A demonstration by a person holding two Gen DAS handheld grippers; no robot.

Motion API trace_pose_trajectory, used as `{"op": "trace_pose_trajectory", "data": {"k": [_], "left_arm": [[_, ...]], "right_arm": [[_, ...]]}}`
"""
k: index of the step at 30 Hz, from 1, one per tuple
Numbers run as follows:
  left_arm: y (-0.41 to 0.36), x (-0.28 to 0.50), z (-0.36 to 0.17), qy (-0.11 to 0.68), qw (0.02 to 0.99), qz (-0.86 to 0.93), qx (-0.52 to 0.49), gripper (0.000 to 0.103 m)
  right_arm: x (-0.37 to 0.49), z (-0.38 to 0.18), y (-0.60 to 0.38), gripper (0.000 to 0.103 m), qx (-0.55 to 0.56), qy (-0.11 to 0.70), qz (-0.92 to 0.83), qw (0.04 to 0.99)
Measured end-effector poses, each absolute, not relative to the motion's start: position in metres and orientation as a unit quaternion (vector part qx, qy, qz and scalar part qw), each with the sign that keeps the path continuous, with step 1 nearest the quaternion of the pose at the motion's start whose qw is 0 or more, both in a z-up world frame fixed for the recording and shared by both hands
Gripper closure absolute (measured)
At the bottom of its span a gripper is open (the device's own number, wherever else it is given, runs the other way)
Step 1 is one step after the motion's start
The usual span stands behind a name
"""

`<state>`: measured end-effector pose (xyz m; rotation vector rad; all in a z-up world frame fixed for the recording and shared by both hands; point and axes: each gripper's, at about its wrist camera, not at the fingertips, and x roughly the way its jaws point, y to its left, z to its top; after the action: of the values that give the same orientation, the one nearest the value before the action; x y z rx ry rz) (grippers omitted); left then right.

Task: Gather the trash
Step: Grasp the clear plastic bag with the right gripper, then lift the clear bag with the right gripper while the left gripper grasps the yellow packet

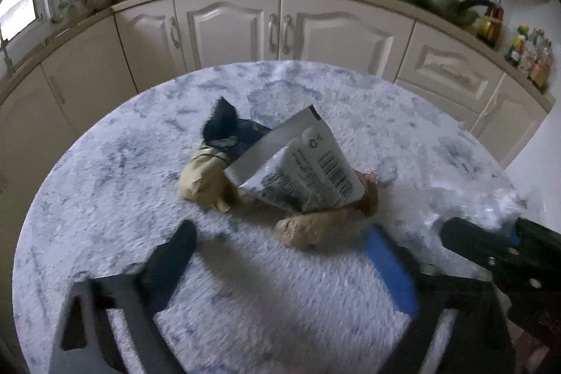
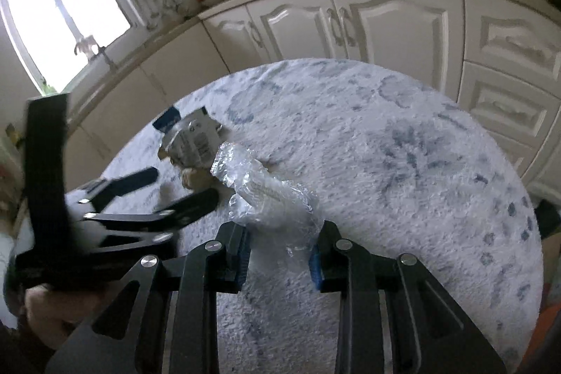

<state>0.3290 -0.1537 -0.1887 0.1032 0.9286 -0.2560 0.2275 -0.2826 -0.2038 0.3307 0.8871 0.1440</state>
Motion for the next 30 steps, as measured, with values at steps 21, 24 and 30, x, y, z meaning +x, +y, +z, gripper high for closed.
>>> {"op": "trace_pose_trajectory", "data": {"k": [21,24,30], "left_arm": [[-0.111,0.251,-0.176,0.421,0.891,-0.166,-0.025,0.072],[-0.103,0.228,-0.169,0.412,0.895,-0.167,-0.027,0.072],[-0.091,0.177,-0.139,0.378,0.910,-0.170,-0.025,0.072]], "right_arm": [[0.176,-0.180,-0.277,0.075,0.149,0.409,0.054,0.899],[0.163,-0.171,-0.273,0.075,0.146,0.403,0.051,0.902],[0.135,-0.150,-0.268,0.075,0.139,0.385,0.044,0.911]]}}
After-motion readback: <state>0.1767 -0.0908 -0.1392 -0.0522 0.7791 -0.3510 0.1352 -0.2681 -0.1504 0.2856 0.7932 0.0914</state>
